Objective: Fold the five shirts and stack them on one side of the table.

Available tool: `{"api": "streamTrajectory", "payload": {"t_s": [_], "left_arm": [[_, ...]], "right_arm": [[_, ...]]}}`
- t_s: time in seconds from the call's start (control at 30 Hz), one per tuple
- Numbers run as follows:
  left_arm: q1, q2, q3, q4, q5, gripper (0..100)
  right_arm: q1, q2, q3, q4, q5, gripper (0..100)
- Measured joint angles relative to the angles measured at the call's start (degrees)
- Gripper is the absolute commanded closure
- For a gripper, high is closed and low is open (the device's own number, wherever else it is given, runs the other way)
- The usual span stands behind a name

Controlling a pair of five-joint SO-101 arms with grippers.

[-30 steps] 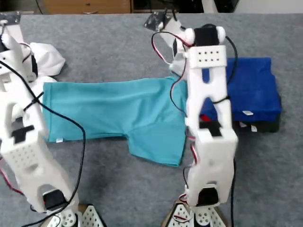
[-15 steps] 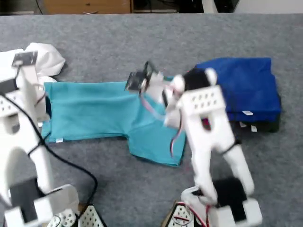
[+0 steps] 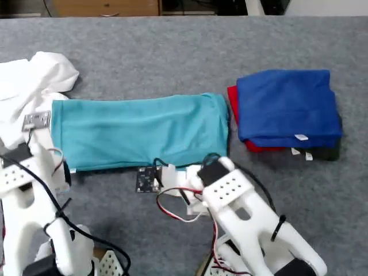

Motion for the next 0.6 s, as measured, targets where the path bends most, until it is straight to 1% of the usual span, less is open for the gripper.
{"api": "streamTrajectory", "payload": {"t_s": [0.07, 0.17, 0.4, 0.6], "left_arm": [[-0.44, -1.67, 2.99, -1.58, 0.00, 98], [-0.70, -4.22, 7.12, -4.48, -0.09, 98], [-0.79, -8.26, 18.90, -14.77, 0.00, 98], [-0.79, -11.60, 21.27, -16.79, -0.18, 98]], "right_arm": [[-0.18, 0.00, 1.67, -4.48, -1.41, 79.9], [-0.18, 0.00, 2.55, -8.09, -2.29, 79.9], [-0.18, 0.00, 2.55, -9.14, -2.37, 79.9], [-0.18, 4.84, 2.55, -11.78, -3.25, 79.9]]}}
